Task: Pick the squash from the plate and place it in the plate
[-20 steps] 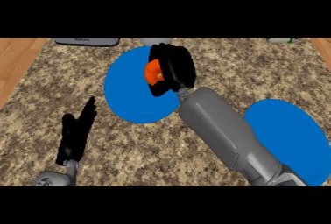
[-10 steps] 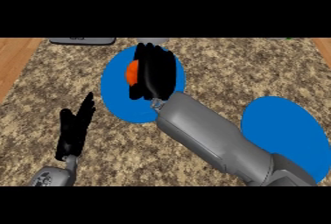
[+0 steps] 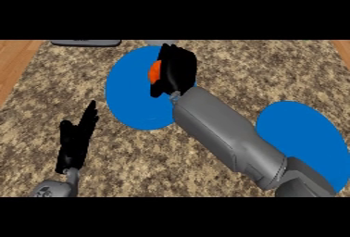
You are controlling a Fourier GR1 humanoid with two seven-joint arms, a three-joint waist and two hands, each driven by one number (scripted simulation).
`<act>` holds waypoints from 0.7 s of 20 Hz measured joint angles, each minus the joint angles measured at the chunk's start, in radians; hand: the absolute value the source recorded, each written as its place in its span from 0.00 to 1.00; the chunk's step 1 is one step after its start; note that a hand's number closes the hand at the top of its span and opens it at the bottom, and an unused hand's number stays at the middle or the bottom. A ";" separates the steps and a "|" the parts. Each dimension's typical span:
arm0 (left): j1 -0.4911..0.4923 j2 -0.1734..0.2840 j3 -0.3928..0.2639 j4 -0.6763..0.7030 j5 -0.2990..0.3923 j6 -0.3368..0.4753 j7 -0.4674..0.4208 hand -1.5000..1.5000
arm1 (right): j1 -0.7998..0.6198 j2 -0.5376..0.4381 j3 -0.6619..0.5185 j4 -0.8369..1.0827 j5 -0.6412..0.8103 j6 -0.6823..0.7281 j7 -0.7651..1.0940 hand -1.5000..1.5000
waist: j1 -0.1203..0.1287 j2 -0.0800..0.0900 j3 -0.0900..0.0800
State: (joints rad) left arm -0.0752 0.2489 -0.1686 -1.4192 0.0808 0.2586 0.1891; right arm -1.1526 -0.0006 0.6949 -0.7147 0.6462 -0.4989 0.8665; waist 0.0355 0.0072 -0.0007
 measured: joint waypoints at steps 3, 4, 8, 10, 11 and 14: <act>0.008 -0.004 0.003 -0.006 -0.004 0.001 0.000 0.50 | 0.018 0.000 -0.038 0.054 -0.064 0.042 -0.081 1.00 | 0.000 0.001 0.000; 0.011 -0.009 -0.002 -0.005 -0.008 0.001 -0.004 0.50 | 0.033 0.000 -0.040 0.073 -0.084 0.042 -0.110 1.00 | 0.003 0.003 0.000; 0.003 -0.017 -0.004 -0.009 -0.018 0.005 0.003 0.50 | 0.064 0.000 -0.069 0.135 -0.177 0.120 -0.195 0.00 | 0.008 0.005 0.001; -0.005 -0.015 -0.001 -0.020 -0.018 0.003 0.019 0.50 | 0.069 0.000 -0.080 0.159 -0.214 0.170 -0.224 0.00 | 0.007 0.004 0.001; 0.001 -0.016 0.003 -0.016 -0.017 -0.001 0.011 0.50 | 0.069 0.001 -0.090 0.178 -0.227 0.187 -0.247 0.00 | 0.005 0.004 0.001; 0.003 -0.023 0.001 -0.023 -0.025 0.001 0.021 0.50 | 0.076 0.001 -0.107 0.201 -0.256 0.226 -0.340 0.00 | 0.000 0.002 0.001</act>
State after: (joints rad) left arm -0.0718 0.2261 -0.1672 -1.4426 0.0555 0.2595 0.2098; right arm -1.0761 0.0000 0.5876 -0.5136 0.3899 -0.2725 0.5265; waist 0.0353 0.0096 0.0001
